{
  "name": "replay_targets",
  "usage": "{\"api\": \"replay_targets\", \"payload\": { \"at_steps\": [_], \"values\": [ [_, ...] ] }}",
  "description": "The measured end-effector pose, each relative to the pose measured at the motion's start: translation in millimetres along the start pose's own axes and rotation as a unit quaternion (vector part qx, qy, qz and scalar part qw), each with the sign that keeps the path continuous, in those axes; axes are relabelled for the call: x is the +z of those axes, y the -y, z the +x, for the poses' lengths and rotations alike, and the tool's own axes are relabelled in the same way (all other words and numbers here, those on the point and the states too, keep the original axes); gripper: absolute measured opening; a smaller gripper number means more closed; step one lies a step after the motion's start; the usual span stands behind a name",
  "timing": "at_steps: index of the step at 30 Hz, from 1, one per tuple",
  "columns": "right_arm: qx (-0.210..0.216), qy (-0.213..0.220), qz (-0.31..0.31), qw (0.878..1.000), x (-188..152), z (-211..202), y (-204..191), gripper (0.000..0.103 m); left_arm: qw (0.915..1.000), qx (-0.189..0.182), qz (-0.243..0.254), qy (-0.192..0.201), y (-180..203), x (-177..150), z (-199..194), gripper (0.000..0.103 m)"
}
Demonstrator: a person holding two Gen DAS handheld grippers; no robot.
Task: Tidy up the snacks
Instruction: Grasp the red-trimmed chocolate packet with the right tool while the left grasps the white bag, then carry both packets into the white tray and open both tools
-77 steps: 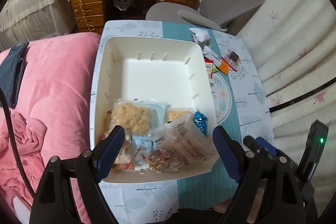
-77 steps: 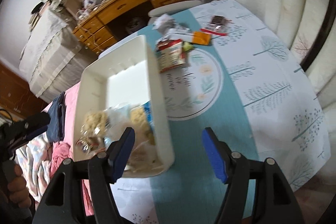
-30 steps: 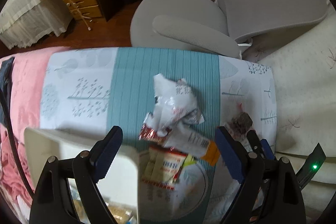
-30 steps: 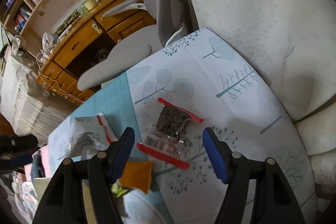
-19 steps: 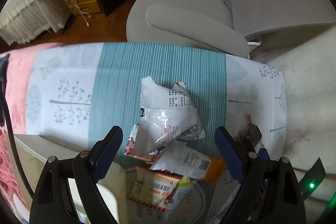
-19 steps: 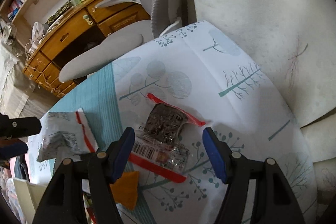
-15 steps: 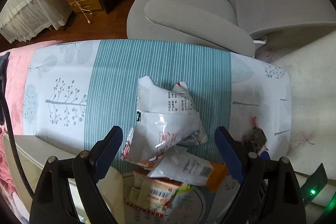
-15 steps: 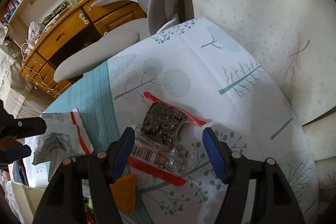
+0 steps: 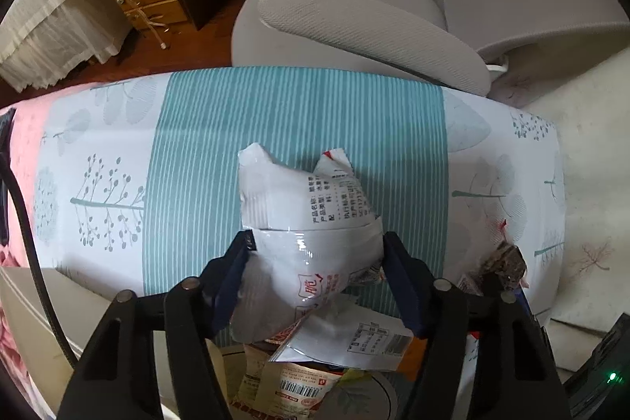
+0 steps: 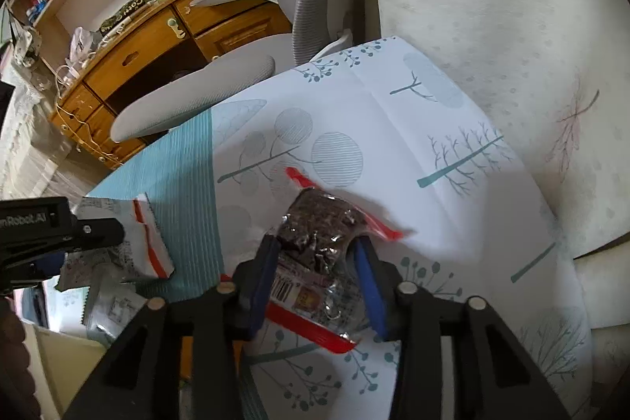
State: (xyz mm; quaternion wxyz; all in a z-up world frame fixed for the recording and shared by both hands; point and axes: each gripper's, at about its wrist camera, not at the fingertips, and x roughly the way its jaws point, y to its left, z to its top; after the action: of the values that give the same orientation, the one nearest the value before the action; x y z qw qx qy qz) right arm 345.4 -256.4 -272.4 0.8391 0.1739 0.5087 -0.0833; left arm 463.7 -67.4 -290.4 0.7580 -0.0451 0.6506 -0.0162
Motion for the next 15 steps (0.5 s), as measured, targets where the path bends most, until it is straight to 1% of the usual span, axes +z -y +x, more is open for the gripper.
{"api": "replay_targets", "payload": {
  "at_steps": [2, 7, 12, 15],
  "values": [
    [0.002, -0.006, -0.002, 1.000, -0.5, -0.8, 0.9, 0.040, 1.0000, -0.003, 0.004, 0.002, -1.2, -1.5, 0.0, 0.062],
    [0.005, -0.013, -0.001, 1.000, -4.4, -5.2, 2.1, 0.037, 0.9999, -0.012, -0.009, -0.005, -9.3, -3.1, -5.5, 0.059],
    [0.007, -0.033, 0.006, 0.999, -13.4, -12.9, 10.4, 0.037, 0.9983, -0.052, -0.024, -0.010, -15.1, -7.7, -28.3, 0.059],
    [0.001, -0.044, 0.002, 0.999, -20.6, -20.3, 15.7, 0.037, 0.9980, -0.060, -0.019, -0.001, -14.3, -12.8, -46.7, 0.059]
  ]
}}
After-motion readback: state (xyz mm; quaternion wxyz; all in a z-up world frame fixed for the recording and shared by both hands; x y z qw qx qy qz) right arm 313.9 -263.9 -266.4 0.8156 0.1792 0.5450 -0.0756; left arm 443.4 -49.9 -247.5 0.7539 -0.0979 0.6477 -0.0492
